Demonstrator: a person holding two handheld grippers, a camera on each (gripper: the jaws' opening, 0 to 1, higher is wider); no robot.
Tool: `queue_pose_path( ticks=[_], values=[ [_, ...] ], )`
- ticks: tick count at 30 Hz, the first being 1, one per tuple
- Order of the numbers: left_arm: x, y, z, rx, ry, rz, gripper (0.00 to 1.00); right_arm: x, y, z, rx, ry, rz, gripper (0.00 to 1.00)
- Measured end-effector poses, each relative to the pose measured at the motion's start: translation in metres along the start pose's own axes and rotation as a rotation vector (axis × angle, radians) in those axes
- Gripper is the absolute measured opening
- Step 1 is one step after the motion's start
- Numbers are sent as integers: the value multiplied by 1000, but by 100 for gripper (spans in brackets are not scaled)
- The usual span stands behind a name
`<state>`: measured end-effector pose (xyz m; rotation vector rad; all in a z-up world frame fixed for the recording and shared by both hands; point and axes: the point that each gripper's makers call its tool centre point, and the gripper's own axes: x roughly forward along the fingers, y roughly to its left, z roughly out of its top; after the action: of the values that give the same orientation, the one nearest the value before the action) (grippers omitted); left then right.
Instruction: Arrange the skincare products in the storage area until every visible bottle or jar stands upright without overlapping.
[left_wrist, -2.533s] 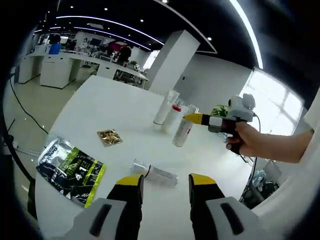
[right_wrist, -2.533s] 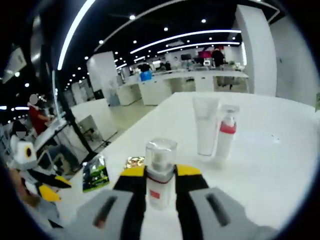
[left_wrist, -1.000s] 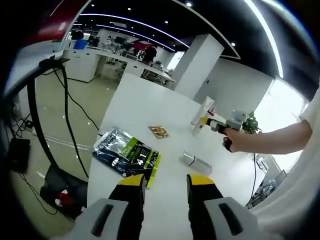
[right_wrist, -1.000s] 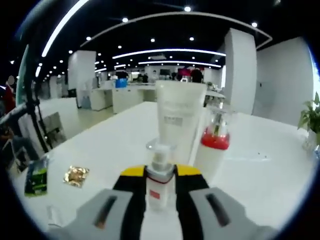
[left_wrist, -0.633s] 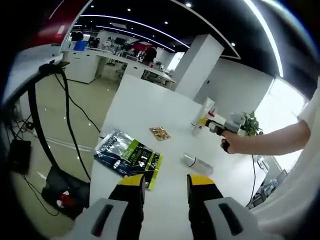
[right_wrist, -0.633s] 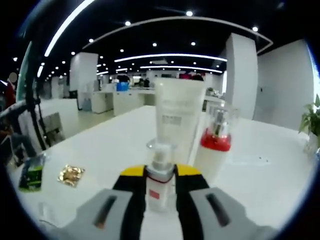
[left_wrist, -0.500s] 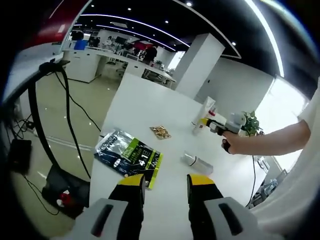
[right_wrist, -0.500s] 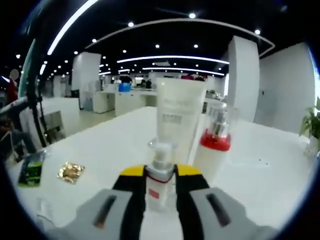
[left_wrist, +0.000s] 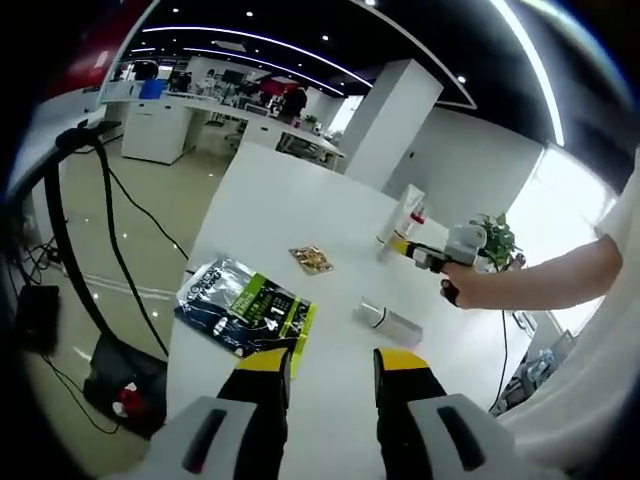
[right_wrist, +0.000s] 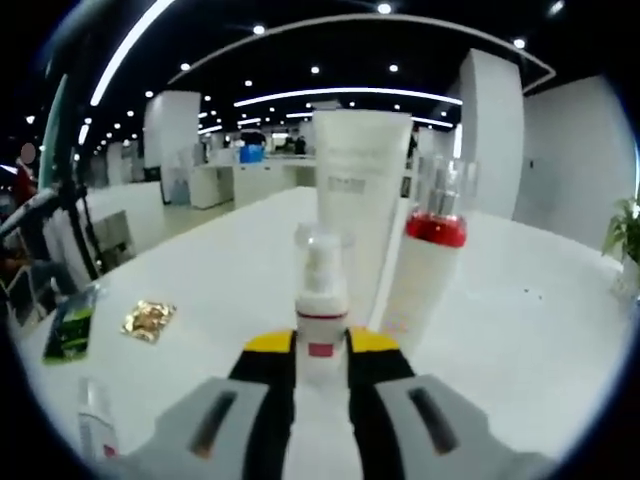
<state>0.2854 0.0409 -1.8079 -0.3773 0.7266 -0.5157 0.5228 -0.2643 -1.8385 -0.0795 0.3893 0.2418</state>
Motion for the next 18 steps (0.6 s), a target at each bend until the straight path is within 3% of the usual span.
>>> queue_pose_path(
  ticks=[8, 18],
  values=[
    [-2, 1, 0, -4, -4, 13, 34, 8, -3, -11, 95, 36, -14, 17],
    [-3, 4, -5, -3, 8, 26, 34, 14, -4, -16, 106, 66, -39, 17]
  ],
)
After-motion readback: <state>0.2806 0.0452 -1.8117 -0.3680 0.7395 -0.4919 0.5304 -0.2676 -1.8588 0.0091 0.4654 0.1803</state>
